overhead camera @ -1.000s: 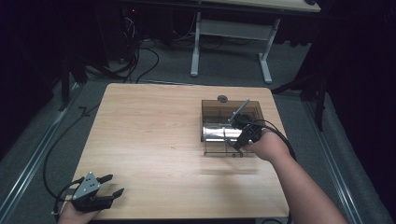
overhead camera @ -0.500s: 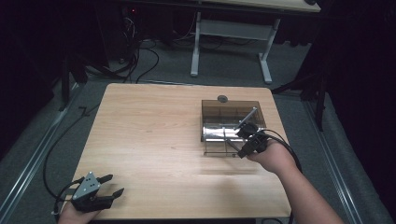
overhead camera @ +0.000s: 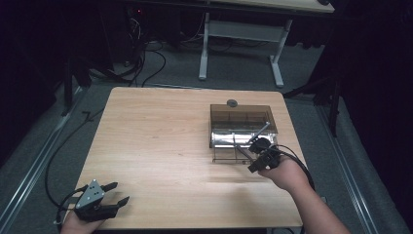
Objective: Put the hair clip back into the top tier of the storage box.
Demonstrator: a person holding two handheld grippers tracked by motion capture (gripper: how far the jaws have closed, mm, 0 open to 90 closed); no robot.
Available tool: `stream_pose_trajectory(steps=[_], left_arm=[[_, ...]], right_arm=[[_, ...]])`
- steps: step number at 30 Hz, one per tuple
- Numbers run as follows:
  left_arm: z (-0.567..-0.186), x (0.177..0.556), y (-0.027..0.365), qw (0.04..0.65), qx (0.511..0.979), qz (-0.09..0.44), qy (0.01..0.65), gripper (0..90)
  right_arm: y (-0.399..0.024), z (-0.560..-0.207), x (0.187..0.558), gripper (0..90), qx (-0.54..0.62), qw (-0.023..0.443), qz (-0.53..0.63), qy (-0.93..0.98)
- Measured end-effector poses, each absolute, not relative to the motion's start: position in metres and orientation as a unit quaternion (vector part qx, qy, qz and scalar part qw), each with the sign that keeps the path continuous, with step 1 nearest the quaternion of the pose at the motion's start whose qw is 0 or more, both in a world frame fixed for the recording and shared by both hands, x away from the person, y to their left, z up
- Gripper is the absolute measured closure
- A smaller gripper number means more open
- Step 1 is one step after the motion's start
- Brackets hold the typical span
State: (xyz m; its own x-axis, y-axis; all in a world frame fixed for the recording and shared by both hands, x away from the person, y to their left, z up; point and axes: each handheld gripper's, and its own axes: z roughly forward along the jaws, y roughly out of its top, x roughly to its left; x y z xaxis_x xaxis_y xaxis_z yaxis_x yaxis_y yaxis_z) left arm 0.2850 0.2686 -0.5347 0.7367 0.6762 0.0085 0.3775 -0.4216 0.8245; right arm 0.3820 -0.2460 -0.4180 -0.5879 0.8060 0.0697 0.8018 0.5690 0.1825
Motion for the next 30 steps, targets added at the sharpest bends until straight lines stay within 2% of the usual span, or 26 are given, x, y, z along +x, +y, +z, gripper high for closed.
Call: stream_pose_trajectory(steps=[8, 14, 30], left_arm=[[-0.535, 0.285, 0.269, 0.434, 0.825, 0.173, 0.319, 31.0], [-0.535, 0.285, 0.269, 0.435, 0.823, 0.172, 0.321, 31.0], [-0.535, 0.285, 0.271, 0.442, 0.815, 0.177, 0.33, 31.0]], right_arm=[[-0.244, -0.432, 0.371, 71.8, 0.455, 0.041, 0.128, 0.88], [-0.243, -0.447, 0.356, 68.0, 0.456, 0.061, 0.167, 0.872], [-0.255, -0.503, 0.307, 58.4, 0.456, 0.157, 0.354, 0.802]])
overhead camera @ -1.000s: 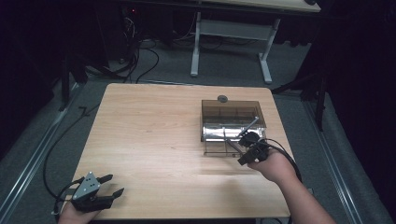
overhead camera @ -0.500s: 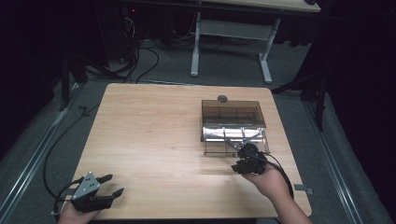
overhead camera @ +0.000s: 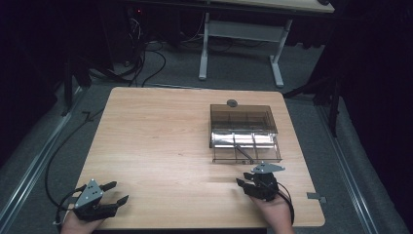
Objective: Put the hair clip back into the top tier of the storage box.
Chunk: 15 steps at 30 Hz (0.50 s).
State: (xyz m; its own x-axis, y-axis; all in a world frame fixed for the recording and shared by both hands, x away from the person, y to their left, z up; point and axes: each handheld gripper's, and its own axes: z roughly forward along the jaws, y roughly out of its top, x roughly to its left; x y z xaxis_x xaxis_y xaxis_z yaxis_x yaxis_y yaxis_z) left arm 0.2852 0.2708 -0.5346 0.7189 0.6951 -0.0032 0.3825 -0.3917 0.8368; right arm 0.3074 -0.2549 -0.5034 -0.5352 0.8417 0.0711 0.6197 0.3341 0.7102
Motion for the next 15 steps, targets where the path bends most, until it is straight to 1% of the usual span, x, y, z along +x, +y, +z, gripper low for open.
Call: stream_pose_trajectory(steps=[7, 13, 15], left_arm=[[-0.534, 0.285, 0.271, 0.446, 0.81, 0.182, 0.335, 31.1], [-0.534, 0.285, 0.271, 0.446, 0.808, 0.185, 0.339, 31.1], [-0.534, 0.285, 0.271, 0.445, 0.807, 0.185, 0.34, 31.1]], right_arm=[[-0.256, -0.521, 0.292, 57.9, 0.462, 0.199, 0.404, 0.764], [-0.261, -0.525, 0.285, 56.9, 0.464, 0.211, 0.433, 0.743], [-0.262, -0.526, 0.286, 56.4, 0.464, 0.205, 0.432, 0.746]])
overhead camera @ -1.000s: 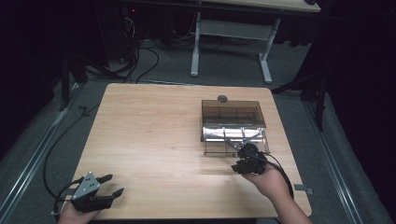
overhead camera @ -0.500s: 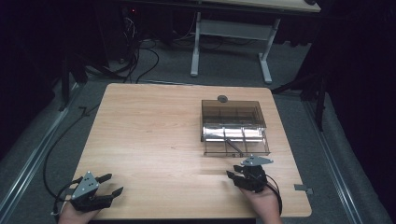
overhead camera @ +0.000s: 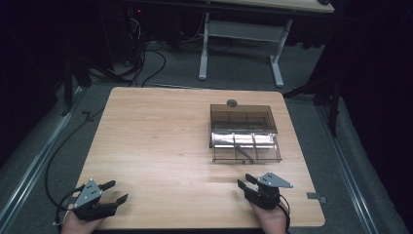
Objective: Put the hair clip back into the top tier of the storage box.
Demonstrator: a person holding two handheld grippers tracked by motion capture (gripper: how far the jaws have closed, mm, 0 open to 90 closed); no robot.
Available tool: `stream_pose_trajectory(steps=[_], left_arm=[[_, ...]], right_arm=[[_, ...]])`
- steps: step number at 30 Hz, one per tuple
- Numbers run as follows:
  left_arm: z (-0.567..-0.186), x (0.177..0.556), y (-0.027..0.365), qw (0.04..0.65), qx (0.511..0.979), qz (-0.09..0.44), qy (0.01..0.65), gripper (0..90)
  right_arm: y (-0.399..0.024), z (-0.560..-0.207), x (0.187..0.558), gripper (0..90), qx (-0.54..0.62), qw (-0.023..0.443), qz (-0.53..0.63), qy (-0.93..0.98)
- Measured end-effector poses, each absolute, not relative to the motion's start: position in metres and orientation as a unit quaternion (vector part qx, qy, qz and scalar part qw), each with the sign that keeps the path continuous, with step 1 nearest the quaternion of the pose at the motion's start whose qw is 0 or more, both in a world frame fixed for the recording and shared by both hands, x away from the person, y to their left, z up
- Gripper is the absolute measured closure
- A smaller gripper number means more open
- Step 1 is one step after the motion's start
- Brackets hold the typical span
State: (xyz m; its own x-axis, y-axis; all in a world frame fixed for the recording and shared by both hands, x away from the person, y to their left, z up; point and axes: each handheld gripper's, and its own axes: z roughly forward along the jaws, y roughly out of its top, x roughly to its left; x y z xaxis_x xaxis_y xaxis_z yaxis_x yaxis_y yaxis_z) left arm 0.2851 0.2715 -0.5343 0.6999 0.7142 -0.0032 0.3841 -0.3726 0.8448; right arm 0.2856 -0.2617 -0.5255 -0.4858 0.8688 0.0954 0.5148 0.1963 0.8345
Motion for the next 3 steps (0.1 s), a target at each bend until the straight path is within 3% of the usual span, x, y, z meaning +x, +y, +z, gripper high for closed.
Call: stream_pose_trajectory(steps=[3], left_arm=[[-0.5345, 0.2853, 0.2709, 0.444, 0.807, 0.186, 0.342, 31.1]], right_arm=[[-0.2619, -0.5257, 0.2855, 56.2, 0.463, 0.206, 0.434, 0.745]])
